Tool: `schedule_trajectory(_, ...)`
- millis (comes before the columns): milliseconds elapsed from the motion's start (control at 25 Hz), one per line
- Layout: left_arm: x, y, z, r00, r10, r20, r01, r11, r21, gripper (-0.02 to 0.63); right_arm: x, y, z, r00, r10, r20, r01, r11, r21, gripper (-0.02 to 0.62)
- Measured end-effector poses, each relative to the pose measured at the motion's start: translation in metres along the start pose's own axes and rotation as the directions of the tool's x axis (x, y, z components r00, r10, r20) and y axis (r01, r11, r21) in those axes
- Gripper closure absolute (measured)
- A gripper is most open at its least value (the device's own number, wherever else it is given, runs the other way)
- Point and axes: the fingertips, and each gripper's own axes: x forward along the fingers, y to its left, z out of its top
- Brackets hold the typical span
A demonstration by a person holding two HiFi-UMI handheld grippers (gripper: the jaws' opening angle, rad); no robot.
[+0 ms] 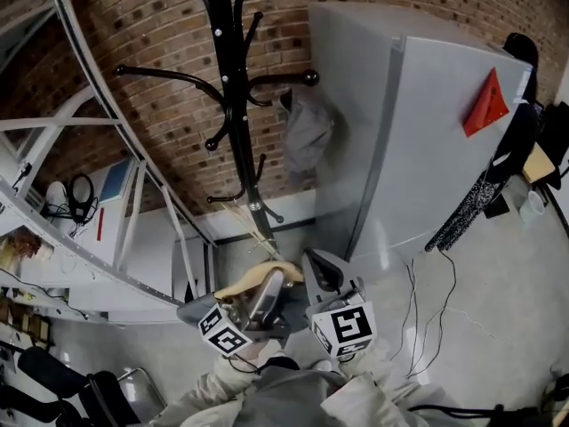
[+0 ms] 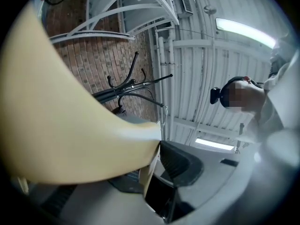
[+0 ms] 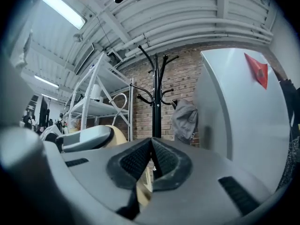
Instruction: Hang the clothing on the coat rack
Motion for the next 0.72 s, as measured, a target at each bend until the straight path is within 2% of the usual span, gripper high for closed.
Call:
schedule_trajectory(200,-0.01,0.009,0.016,0.999,0.04,0.025,-0.041,0.998,0.039,0.496,0.017,0.012,0.0,0.998,0.06,0.008,-0.06,0.998,0.005,0.571)
schedule_trajectory(400,-0.014,0.026,0.031,0.998,0.057,0.041,-0.059,0.997,0.046,0.497,0.041,0.022,-0.003,0.996,0.091,0.001,-0.091,0.996,0.009,0.571)
schedule_trajectory(720,-0.005,0.064,0.059,0.998,0.027,0.053,-0.029,0.999,0.038,0.497,0.087,0.025,0.001,0.997,0.077,0.008,-0.077,0.997,-0.026,0.571)
